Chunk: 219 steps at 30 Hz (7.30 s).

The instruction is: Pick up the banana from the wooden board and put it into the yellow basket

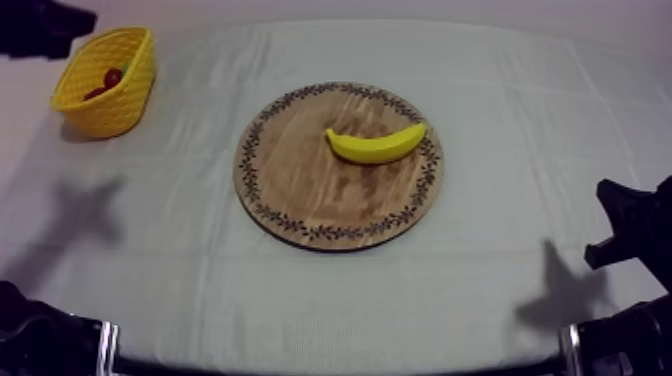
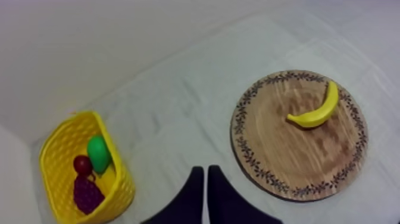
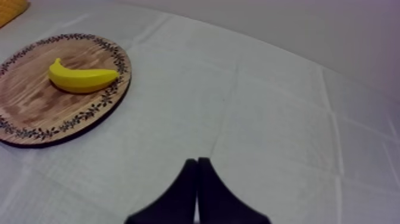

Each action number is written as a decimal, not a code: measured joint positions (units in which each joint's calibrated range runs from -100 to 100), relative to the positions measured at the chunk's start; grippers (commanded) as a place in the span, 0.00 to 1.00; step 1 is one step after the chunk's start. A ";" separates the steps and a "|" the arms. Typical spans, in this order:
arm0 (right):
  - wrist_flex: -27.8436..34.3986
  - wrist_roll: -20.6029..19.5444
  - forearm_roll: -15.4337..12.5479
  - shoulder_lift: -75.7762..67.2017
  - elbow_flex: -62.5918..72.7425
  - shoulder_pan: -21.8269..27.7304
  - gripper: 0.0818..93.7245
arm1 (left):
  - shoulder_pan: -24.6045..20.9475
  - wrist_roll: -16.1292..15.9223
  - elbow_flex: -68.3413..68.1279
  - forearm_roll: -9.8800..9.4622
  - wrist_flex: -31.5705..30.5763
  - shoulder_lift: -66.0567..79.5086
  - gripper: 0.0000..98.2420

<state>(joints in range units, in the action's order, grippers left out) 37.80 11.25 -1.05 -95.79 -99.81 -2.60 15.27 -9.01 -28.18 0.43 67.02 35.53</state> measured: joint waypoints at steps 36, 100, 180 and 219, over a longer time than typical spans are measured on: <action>0.02 -0.01 0.00 0.00 0.00 0.00 0.00 | 18.49 -4.05 40.51 2.30 7.53 -59.46 0.56; 0.01 0.01 0.00 0.00 0.00 0.00 0.00 | 19.06 -3.59 68.76 5.47 20.45 -92.34 0.12; 0.02 0.00 0.00 0.00 0.00 0.00 0.00 | -14.04 7.22 10.50 1.05 15.71 -2.91 0.30; 0.02 0.00 0.00 0.00 0.00 0.00 0.00 | -13.55 12.05 -71.25 -1.92 -33.64 59.31 0.00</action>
<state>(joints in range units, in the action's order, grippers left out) 37.82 11.26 -1.05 -95.79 -99.81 -2.60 1.71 3.05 -99.42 -1.49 33.37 94.84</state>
